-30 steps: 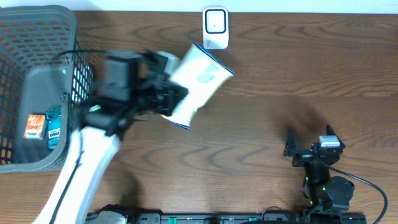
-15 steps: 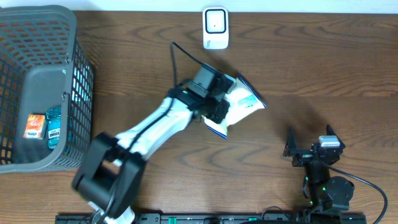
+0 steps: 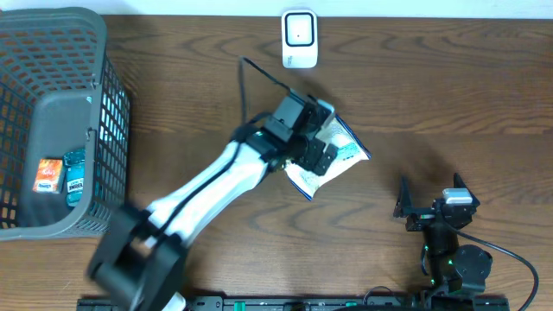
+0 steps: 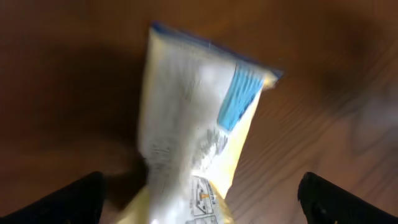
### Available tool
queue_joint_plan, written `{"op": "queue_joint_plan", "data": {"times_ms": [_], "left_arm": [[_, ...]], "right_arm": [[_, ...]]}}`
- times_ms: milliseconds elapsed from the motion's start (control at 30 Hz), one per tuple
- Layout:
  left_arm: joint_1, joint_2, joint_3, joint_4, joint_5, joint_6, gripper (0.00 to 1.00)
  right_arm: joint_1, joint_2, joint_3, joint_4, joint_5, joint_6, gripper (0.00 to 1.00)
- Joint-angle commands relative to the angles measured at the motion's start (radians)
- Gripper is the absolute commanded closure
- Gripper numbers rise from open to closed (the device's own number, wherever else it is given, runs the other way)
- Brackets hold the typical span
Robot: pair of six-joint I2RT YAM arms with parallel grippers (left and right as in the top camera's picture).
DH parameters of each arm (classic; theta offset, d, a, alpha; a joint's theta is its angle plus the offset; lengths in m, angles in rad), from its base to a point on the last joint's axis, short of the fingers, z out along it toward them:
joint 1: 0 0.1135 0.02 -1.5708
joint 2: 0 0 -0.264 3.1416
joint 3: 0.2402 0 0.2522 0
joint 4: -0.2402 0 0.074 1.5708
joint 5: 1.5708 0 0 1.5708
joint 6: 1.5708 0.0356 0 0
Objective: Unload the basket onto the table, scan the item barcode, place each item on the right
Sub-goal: 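Lift the snack bag out and place it on the table center, then return the left gripper into the basket toward the teal mouthwash bottle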
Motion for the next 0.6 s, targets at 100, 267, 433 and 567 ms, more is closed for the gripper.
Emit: {"op": "queue_joint_plan", "data": {"times_ms": [100, 267, 433, 567], "left_arm": [[0.021, -0.332, 0.017, 0.016, -0.461, 0.106, 0.02], [0.107, -0.472, 0.017, 0.092, -0.842, 0.160, 0.02], [0.358, -0.545, 0.018, 0.139, -0.908, 0.123, 0.02], [0.631, -0.571, 0.019, 0.089, -0.801, 0.035, 0.03]], "right_arm": [[-0.008, 0.000, -0.002, -0.003, 0.008, 0.006, 0.01], [-0.008, 0.000, -0.002, -0.003, 0.008, 0.006, 0.01], [-0.008, 0.000, -0.002, -0.003, 0.008, 0.006, 0.01], [-0.008, 0.000, -0.002, -0.003, 0.008, 0.006, 0.01]]}}
